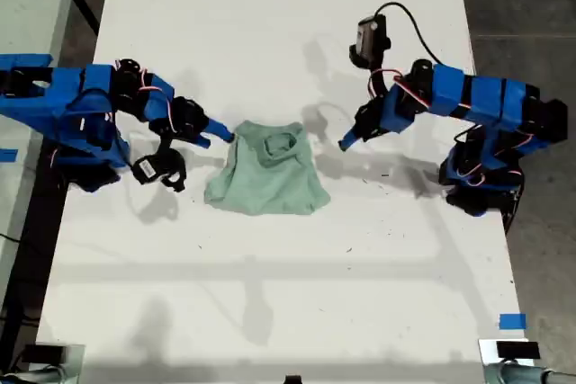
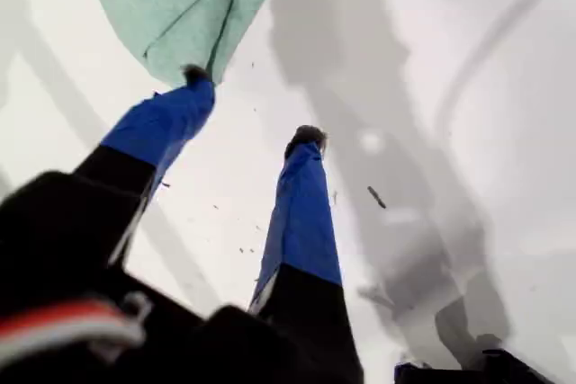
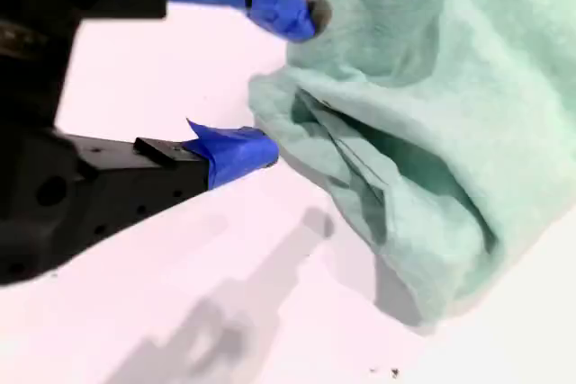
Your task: Fold tshirt
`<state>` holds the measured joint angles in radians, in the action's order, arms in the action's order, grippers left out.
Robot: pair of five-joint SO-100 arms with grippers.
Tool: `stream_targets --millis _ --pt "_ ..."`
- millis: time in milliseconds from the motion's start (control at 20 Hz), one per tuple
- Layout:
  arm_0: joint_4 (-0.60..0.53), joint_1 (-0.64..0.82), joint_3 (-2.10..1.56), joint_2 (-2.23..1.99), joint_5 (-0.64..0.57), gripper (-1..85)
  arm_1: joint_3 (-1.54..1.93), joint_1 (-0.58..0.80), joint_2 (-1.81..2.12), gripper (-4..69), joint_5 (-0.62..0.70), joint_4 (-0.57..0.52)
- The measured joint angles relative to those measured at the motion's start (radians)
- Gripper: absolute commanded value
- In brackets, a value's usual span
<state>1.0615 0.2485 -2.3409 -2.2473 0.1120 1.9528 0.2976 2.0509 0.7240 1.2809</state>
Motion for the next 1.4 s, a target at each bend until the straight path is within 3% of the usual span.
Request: stream_targets --millis 100,200,450,500,600,700,800,900,1100,1400 --pt "-0.114 -0.092 -0.195 -0.207 0.049 0.1 0.161 -0.044 0.160 0.8 -0.055 -0.017" --pt "-0.199 -0.155 -0.413 -0.466 0.112 0.1 0.310 -0.107 0.311 -0.9 -0.127 -0.044" --pt "-0.215 -0.169 -0.792 -0.950 0.170 0.9 0.772 -0.143 0.830 -1.0 -0.333 -0.086" --pt "-0.173 -0.147 -0.830 -1.057 0.172 1.4 0.865 -0.150 0.950 -1.0 -0.385 -0.084" --pt "-0.012 -0.091 -0.831 -1.235 0.133 14.0 1.049 -0.155 1.239 -0.7 -0.505 -0.054" --pt "0.029 -0.083 -0.833 -1.247 0.123 30.9 1.095 -0.160 1.367 0.4 -0.552 -0.044" --pt "0.029 -0.176 -0.838 -1.247 0.184 28.6 1.109 -0.161 1.374 1.5 -0.511 -0.044" --pt "0.034 -0.285 -0.838 -1.246 0.158 28.4 1.111 -0.155 1.376 1.5 -0.433 -0.046" --pt "0.057 -0.348 -0.838 -1.246 -0.003 28.3 1.112 -0.167 1.376 0.8 0.046 -0.044" --pt "0.060 -0.360 -0.838 -1.246 -0.026 28.3 1.112 -0.155 1.376 0.8 0.100 -0.038"
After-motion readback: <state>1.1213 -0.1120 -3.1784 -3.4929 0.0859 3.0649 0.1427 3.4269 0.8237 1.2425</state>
